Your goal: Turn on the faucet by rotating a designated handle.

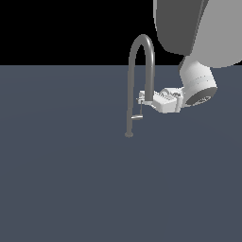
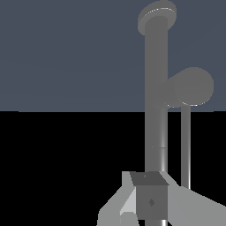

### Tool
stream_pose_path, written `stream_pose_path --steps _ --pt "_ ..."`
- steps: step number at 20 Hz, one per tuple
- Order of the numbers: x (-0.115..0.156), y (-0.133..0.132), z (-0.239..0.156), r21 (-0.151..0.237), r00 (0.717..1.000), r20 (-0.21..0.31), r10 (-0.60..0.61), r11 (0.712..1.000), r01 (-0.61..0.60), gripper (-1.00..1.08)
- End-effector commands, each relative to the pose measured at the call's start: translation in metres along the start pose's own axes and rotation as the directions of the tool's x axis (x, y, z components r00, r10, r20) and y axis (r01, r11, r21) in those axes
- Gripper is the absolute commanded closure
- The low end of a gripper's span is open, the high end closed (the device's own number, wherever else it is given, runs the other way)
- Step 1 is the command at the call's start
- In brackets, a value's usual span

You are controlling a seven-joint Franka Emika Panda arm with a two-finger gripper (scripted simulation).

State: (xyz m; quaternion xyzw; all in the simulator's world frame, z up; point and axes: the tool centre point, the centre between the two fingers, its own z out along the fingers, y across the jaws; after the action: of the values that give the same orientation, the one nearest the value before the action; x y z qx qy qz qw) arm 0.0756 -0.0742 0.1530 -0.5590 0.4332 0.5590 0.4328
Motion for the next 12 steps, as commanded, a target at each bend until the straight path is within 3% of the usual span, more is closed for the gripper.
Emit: stream_pose_path --steps 1,12 --pt "-0.001 0.004 0.0 0.0 1.0 0.0 0.0 1.0 0.0 1.08" --pt "-0.003 0.016 0.0 0.003 1.0 -0.001 0.0 1.0 0.0 1.08"
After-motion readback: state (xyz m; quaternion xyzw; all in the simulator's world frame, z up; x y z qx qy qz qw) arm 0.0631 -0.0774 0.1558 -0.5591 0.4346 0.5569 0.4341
